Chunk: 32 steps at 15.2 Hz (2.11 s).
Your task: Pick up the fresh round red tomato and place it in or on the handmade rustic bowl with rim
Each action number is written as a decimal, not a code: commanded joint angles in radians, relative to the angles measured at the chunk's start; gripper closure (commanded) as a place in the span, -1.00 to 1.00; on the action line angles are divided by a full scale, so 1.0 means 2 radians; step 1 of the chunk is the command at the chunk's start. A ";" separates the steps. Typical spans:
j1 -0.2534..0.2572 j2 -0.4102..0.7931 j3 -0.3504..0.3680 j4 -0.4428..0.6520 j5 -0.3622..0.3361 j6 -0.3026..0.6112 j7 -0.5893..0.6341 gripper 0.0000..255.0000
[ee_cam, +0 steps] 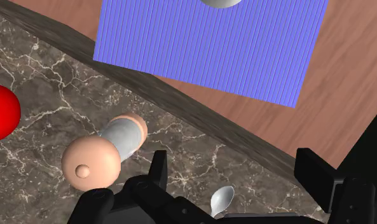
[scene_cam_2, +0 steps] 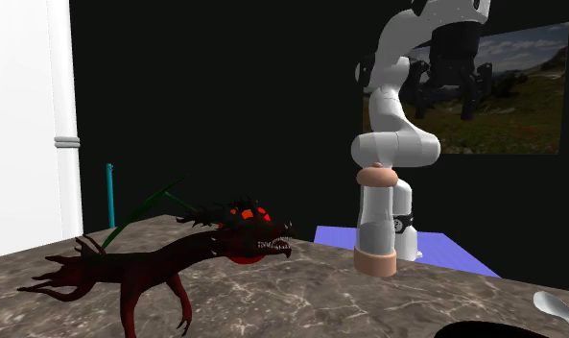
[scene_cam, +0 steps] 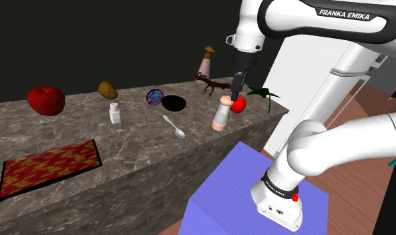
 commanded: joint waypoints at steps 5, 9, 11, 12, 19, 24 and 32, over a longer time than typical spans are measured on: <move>-0.009 -0.043 -0.064 -0.038 -0.031 0.026 -0.082 -1.00; -0.020 -0.066 -0.134 -0.062 -0.065 0.055 -0.166 -1.00; -0.026 -0.070 -0.171 -0.067 -0.081 0.072 -0.209 -1.00; -0.027 -0.069 -0.190 -0.068 -0.088 0.080 -0.230 -1.00; -0.018 -0.028 -0.332 -0.046 -0.122 0.143 -0.382 -1.00; 0.027 0.030 -0.447 0.001 -0.115 0.183 -0.495 -1.00; 0.223 0.134 -0.706 0.127 -0.040 0.211 -0.689 -1.00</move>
